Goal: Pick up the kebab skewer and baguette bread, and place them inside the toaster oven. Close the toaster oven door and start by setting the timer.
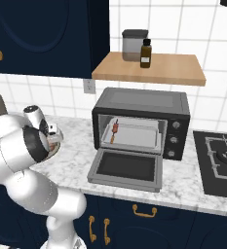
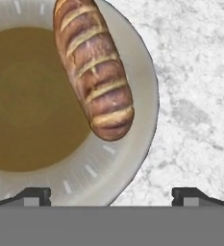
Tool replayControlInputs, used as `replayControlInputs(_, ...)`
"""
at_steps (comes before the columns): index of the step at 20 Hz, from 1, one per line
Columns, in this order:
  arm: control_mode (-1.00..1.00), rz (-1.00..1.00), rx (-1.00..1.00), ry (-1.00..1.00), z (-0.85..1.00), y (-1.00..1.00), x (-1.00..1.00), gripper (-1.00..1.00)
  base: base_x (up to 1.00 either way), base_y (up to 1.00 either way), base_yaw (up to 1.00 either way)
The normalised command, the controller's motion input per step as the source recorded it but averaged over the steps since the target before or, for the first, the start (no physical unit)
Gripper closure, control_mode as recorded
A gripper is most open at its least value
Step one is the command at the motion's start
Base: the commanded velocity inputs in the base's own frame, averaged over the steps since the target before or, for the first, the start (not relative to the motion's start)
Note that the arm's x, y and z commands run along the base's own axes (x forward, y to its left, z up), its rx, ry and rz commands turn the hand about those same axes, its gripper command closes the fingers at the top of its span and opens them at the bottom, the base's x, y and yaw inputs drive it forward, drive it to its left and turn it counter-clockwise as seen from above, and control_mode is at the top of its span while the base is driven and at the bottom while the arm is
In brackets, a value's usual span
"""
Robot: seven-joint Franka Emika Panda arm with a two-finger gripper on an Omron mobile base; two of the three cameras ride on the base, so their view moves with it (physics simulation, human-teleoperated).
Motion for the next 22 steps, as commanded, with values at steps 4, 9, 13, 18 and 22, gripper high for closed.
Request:
replayControlInputs(4,-1.00,0.00,0.00,0.04,-0.17,0.00,0.18,-1.00,0.00,0.00,0.00)
replayControlInputs(9,-1.00,0.00,0.00,0.01,-0.16,0.06,0.25,-1.00,0.00,0.00,0.00)
replayControlInputs(13,-1.00,0.00,0.00,0.00,-0.14,0.21,0.28,-1.00,0.00,0.00,0.00)
replayControlInputs(18,-1.00,0.00,0.00,0.00,-0.16,0.21,0.24,-1.00,0.00,0.00,0.00)
replayControlInputs(22,-1.00,0.00,0.00,0.00,-0.19,0.09,0.26,-1.00,0.00,0.00,0.00)
